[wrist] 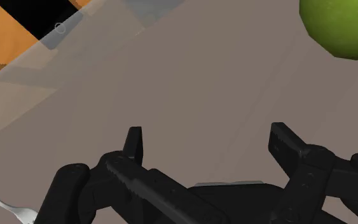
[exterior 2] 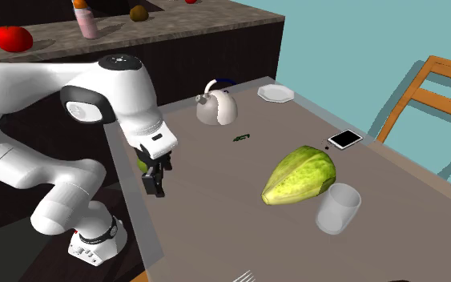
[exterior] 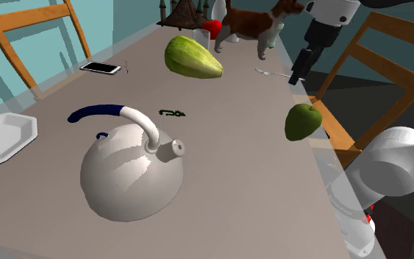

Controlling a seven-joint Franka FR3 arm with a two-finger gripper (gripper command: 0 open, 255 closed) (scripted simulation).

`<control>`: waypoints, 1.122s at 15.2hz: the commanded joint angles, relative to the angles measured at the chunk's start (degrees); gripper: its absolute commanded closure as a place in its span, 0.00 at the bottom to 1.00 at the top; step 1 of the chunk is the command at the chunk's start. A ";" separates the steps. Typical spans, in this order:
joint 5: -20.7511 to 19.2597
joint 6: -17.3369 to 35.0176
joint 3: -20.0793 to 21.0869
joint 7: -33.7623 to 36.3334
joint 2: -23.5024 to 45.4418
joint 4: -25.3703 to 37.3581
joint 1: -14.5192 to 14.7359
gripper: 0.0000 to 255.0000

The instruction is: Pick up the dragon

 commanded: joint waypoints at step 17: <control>1.36 15.46 12.80 2.69 25.80 13.77 6.91 0.00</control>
